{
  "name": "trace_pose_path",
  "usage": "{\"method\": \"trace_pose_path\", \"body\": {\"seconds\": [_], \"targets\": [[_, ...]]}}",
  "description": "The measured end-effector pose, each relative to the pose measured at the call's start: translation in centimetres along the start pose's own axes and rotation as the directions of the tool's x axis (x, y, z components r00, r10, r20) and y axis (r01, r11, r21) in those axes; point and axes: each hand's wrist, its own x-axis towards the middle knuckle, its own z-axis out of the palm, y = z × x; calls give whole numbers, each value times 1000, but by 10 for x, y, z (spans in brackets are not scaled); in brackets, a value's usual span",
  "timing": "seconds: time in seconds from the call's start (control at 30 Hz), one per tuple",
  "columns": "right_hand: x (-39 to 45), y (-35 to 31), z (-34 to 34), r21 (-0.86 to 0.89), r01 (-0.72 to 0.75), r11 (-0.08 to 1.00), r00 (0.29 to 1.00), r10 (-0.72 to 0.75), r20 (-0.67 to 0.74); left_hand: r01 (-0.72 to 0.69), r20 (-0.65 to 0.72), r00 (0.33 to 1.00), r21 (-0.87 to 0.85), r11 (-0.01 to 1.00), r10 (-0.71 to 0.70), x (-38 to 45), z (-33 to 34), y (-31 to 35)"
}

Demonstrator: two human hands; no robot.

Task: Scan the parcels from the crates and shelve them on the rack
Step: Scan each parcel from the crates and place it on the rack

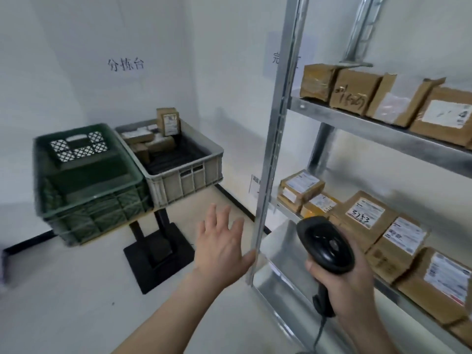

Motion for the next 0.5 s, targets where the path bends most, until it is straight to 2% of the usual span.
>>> {"method": "trace_pose_path", "body": {"seconds": [0.23, 0.5], "targets": [[60, 7, 106, 46, -33, 998, 987, 25, 157, 176, -2, 984, 38, 984, -176, 36, 8, -92], [174, 19, 220, 68, -38, 997, 965, 19, 263, 283, -2, 959, 83, 956, -283, 145, 13, -179]]}}
